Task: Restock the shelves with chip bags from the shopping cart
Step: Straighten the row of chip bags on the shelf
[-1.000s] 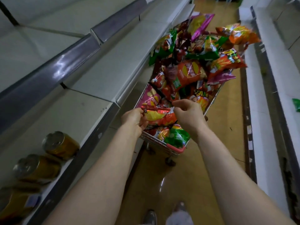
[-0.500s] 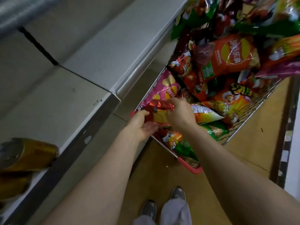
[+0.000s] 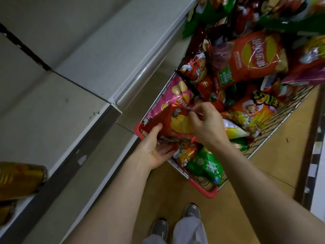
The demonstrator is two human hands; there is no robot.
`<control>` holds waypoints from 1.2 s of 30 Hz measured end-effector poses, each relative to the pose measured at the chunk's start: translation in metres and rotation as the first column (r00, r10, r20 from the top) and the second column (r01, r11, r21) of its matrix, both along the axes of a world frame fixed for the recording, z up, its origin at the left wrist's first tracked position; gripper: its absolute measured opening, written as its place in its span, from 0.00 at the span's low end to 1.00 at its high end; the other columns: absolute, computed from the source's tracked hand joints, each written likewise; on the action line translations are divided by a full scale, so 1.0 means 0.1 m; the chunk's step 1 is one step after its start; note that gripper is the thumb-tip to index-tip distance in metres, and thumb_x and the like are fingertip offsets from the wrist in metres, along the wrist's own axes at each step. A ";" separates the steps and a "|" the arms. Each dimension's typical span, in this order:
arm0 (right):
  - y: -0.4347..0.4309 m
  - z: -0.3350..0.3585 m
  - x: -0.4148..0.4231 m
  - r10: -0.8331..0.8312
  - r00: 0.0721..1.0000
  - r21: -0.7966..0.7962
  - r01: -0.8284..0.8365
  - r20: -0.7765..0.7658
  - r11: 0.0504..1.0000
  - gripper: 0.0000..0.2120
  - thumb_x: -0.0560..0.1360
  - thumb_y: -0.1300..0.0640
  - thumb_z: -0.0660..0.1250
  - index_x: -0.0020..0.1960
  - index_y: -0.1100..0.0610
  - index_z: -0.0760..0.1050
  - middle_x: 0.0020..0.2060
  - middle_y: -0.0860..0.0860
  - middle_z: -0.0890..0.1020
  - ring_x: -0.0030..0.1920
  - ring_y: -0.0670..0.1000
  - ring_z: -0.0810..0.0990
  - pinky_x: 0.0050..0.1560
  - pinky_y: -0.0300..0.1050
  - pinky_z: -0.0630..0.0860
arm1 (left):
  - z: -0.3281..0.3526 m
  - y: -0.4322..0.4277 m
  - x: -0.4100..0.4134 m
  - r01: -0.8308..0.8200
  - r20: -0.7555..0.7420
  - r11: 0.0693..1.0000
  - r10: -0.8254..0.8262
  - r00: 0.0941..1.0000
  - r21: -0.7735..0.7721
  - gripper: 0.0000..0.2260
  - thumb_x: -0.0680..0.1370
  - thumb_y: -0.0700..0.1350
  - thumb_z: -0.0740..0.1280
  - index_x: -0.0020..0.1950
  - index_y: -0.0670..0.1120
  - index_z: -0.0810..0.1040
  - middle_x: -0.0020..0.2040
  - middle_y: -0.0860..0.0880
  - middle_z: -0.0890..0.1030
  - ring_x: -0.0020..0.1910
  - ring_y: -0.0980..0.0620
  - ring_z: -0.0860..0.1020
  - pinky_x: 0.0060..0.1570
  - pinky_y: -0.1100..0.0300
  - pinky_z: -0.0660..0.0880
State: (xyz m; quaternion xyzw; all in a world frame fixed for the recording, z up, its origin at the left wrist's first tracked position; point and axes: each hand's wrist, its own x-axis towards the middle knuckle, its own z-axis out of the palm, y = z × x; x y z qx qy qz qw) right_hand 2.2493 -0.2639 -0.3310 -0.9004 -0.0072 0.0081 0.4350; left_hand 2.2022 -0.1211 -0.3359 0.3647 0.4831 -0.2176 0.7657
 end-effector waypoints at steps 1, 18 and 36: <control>-0.06 0.04 -0.05 -0.048 0.999 0.080 0.049 -0.021 0.996 0.04 0.79 0.56 0.63 0.50 0.56 0.75 0.47 0.49 0.77 0.47 0.50 0.76 0.49 0.53 0.76 | -0.01 -0.02 0.00 0.006 0.011 1.000 -0.006 1.000 -0.002 0.29 0.74 0.54 0.71 0.69 0.42 0.67 0.55 0.38 0.77 0.52 0.43 0.78 0.52 0.48 0.75; -0.36 -0.37 -0.50 -0.412 0.696 0.386 0.689 -0.588 0.614 0.14 0.80 0.53 0.62 0.56 0.65 0.75 0.49 0.60 0.81 0.50 0.58 0.80 0.56 0.58 0.78 | 0.27 -0.71 0.18 0.059 0.392 0.998 -0.044 0.919 -0.025 0.27 0.67 0.57 0.72 0.62 0.47 0.78 0.53 0.43 0.84 0.52 0.43 0.83 0.49 0.45 0.81; -1.00 0.09 -0.24 0.294 0.651 0.426 0.050 -0.699 0.903 0.38 0.60 0.28 0.71 0.65 0.45 0.72 0.58 0.48 0.81 0.56 0.51 0.81 0.56 0.51 0.80 | 0.17 -0.42 0.23 0.457 0.298 0.863 -0.503 0.811 0.214 0.36 0.56 0.54 0.79 0.62 0.44 0.79 0.55 0.37 0.82 0.55 0.36 0.80 0.59 0.37 0.74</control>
